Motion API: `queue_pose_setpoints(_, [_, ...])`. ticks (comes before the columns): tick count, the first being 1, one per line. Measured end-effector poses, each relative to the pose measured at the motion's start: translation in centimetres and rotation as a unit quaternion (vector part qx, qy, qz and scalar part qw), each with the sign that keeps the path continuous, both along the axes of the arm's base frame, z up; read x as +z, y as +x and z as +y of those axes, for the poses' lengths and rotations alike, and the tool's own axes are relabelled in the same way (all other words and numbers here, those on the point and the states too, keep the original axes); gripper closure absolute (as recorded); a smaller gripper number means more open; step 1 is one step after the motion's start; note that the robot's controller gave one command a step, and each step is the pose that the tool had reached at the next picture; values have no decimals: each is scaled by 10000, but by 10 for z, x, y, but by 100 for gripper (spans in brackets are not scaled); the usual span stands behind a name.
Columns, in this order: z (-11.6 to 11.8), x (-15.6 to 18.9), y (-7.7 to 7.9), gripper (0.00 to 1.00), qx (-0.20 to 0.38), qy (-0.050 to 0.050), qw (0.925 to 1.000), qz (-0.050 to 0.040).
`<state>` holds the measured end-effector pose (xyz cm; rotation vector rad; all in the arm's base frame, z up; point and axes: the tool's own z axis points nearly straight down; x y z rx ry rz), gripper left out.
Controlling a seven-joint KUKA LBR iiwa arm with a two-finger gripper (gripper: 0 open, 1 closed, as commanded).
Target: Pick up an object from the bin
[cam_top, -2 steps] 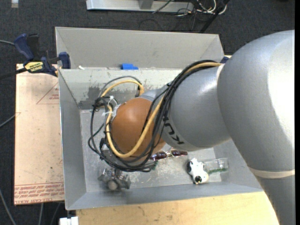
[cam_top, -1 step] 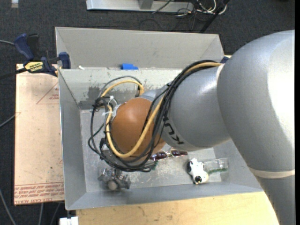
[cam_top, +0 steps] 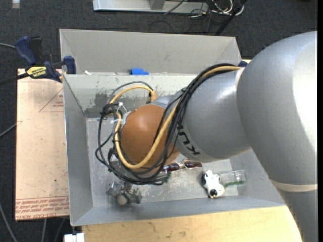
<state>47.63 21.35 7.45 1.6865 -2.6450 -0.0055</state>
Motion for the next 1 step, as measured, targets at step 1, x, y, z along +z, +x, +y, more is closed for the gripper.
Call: queue_pose_setpoints(1, [1,103,2,100,-1,13,10000,-40])
